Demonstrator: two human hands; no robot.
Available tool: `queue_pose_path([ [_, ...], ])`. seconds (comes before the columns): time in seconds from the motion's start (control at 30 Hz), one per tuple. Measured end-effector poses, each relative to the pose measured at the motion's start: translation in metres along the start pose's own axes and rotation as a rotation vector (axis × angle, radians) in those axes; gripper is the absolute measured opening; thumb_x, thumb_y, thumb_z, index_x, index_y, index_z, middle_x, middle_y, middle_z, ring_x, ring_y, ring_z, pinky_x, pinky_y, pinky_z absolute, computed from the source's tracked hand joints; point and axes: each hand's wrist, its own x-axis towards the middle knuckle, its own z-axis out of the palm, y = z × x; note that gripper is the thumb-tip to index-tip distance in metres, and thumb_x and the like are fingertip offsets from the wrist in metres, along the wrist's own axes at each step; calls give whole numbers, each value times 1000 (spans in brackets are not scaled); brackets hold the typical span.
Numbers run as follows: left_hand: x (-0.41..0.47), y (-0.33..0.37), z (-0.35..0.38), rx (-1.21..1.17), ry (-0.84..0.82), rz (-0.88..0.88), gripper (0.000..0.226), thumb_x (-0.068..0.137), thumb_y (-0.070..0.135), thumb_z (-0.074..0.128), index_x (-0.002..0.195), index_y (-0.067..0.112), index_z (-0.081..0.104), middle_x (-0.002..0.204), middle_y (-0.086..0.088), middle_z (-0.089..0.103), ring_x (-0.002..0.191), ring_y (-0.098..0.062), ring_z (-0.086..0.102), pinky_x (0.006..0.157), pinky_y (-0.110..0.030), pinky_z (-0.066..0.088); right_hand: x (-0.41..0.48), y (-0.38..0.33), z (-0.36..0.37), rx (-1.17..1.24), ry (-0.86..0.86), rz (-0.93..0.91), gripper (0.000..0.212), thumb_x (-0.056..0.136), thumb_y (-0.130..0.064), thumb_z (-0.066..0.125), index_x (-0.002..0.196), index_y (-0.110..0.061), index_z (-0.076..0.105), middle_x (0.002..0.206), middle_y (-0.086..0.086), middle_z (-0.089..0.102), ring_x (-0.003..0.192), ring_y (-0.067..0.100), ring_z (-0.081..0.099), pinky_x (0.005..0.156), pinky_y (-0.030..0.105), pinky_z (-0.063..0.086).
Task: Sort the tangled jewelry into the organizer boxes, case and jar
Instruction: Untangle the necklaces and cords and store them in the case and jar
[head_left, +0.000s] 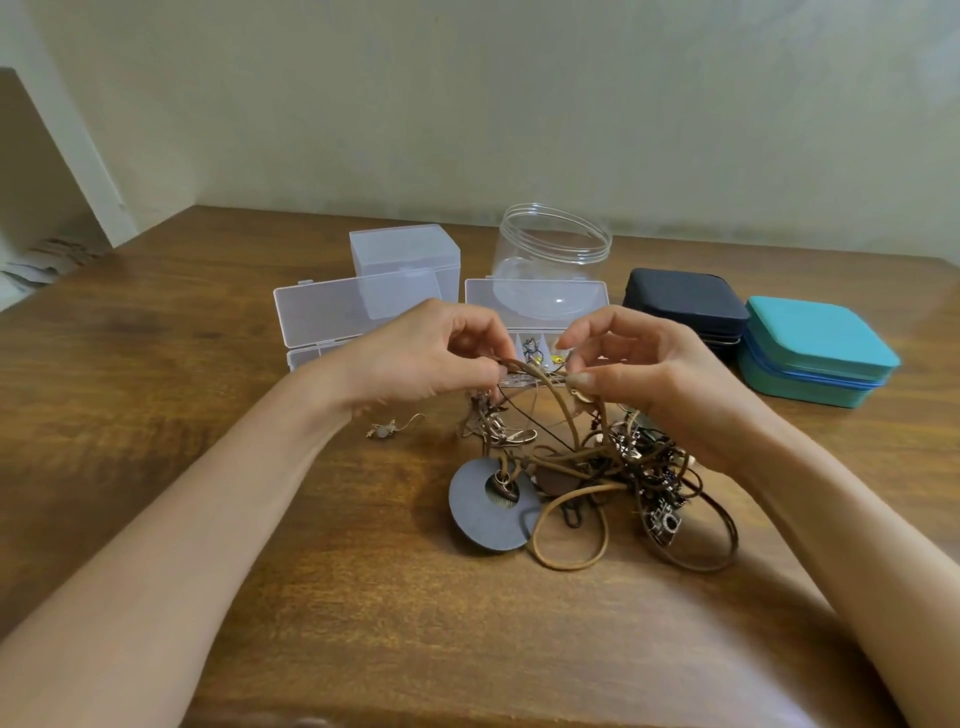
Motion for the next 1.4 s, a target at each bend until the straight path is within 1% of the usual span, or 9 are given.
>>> queue_pose_path([
  [0.13, -2, 3, -2, 70, -30, 5, 14, 88, 15, 61, 86, 27, 66, 79, 10, 63, 66, 10, 52, 59, -2, 38, 0, 1, -1, 13, 28, 3, 24, 78, 4, 65, 95, -12, 65, 79, 6, 66, 74, 15, 64, 70, 22, 52],
  [0.27, 0, 5, 5, -7, 26, 36, 13, 92, 23, 55, 92, 26, 68, 75, 24, 64, 71, 10, 55, 61, -3, 38, -1, 1, 2, 28, 46, -4, 26, 67, -12, 70, 93, -13, 66, 79, 6, 69, 74, 15, 65, 70, 21, 53],
  [0.4, 4, 3, 12, -149, 118, 13, 15, 92, 27, 55, 97, 15, 63, 87, 3, 72, 87, -18, 65, 65, -14, 45, -1, 2, 4, 37, 68, -19, 22, 68, -12, 70, 89, -12, 65, 82, 7, 68, 79, 17, 64, 76, 24, 54],
  [0.5, 2, 5, 16, -159, 85, 0, 15, 82, 25, 68, 92, 18, 60, 70, 10, 70, 63, 3, 60, 59, -6, 42, -1, 1, 5, 28, 82, -54, 20, 70, -11, 69, 88, -8, 63, 81, 6, 66, 78, 16, 63, 76, 23, 53],
  [0.57, 1, 5, 18, -173, 74, 13, 19, 78, 16, 73, 91, 17, 60, 73, 8, 68, 59, 8, 59, 57, -4, 40, -2, 1, 6, 31, 100, -82, 20, 70, -11, 68, 89, -5, 62, 81, 5, 66, 76, 15, 64, 75, 22, 53],
  [0.83, 3, 2, 16, -243, 184, 45, 12, 75, 9, 74, 81, 16, 67, 73, 9, 68, 69, 4, 63, 64, -9, 47, -3, -1, 10, -107, 124, -137, 21, 68, -12, 74, 88, -9, 67, 80, 0, 71, 75, 9, 67, 70, 17, 53],
  [1.0, 3, 2, 19, -237, 164, 59, 9, 76, 9, 73, 78, 16, 67, 71, 9, 68, 70, 3, 63, 65, -10, 47, -3, 4, 14, -340, 211, -196, 32, 59, -34, 77, 84, -16, 68, 82, 5, 69, 76, 19, 67, 71, 25, 57],
  [1.17, 2, 2, 18, -203, 156, 68, 5, 80, 8, 70, 81, 12, 66, 75, 6, 67, 69, 5, 60, 64, -8, 45, -3, 6, 18, -502, 264, -244, 25, 64, -40, 72, 80, -20, 72, 77, -6, 65, 67, 4, 58, 62, 15, 47],
  [1.4, 4, -1, 18, -54, 103, 46, 11, 80, 8, 70, 81, 16, 62, 75, 8, 62, 63, 1, 52, 56, -8, 40, -3, 7, 16, -324, 303, -172, 9, 74, -21, 79, 75, -15, 72, 70, 2, 67, 66, 12, 60, 60, 19, 46],
])
